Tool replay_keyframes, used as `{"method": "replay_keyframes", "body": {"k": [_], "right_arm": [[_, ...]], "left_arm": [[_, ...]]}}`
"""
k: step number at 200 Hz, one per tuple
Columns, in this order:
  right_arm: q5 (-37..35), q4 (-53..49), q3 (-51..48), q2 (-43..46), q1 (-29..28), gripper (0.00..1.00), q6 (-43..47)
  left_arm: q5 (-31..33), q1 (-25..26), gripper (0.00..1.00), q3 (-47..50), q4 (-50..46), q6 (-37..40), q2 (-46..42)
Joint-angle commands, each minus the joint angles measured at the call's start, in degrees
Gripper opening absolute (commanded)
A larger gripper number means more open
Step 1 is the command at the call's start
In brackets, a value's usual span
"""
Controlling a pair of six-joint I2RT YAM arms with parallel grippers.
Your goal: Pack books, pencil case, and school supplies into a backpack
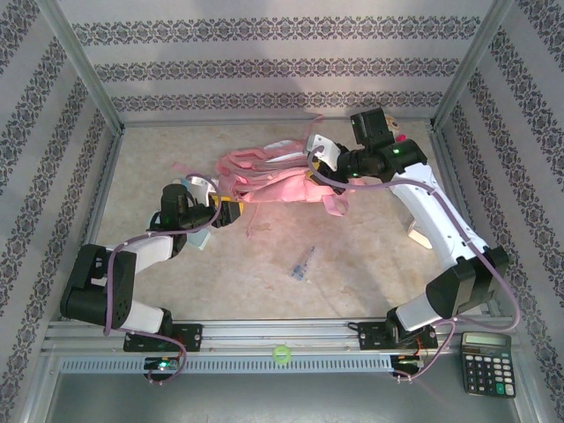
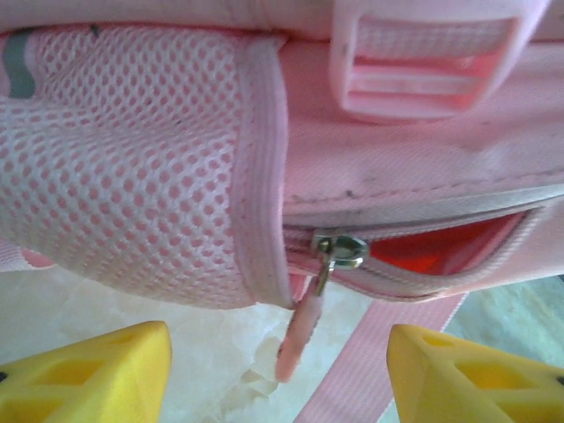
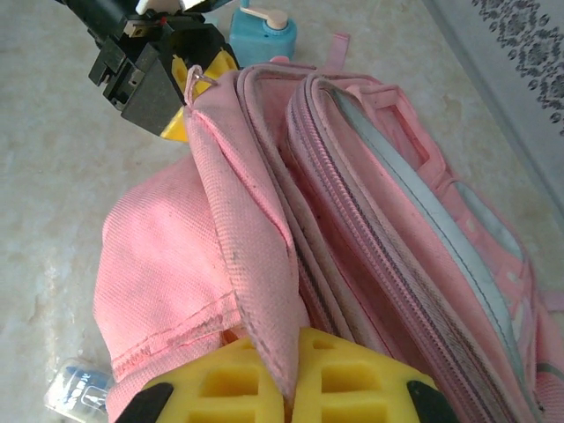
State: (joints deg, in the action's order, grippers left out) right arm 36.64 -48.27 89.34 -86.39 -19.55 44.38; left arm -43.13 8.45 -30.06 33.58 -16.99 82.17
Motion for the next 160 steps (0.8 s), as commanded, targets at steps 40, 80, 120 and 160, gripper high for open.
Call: {"method": "replay_keyframes", "body": {"k": [40,80,120,160], "right_arm": [[7.3,-0.7,3.6,0.2,1.8,0.0,1.2],[5.0,0.0,3.6,-0.4,1.7,0.0,-1.7],[2.4,1.6,2.6,-0.2,1.6,0.0,-4.4],[-4.0,8.2,-1.6,0.8,-0.7,0.0,-10.2]], "left_arm": [[-2.6,1.8,0.56,0.5,10.4,-1.6,4.8],[-5.5,2.8,0.3,0.2,14.0,-2.3,6.4],[-5.7,3.2,0.04,0.6,11.8,-0.5,4.4],[-9.1,4.1,0.0,-0.3,7.8,0.3,1.0]]}}
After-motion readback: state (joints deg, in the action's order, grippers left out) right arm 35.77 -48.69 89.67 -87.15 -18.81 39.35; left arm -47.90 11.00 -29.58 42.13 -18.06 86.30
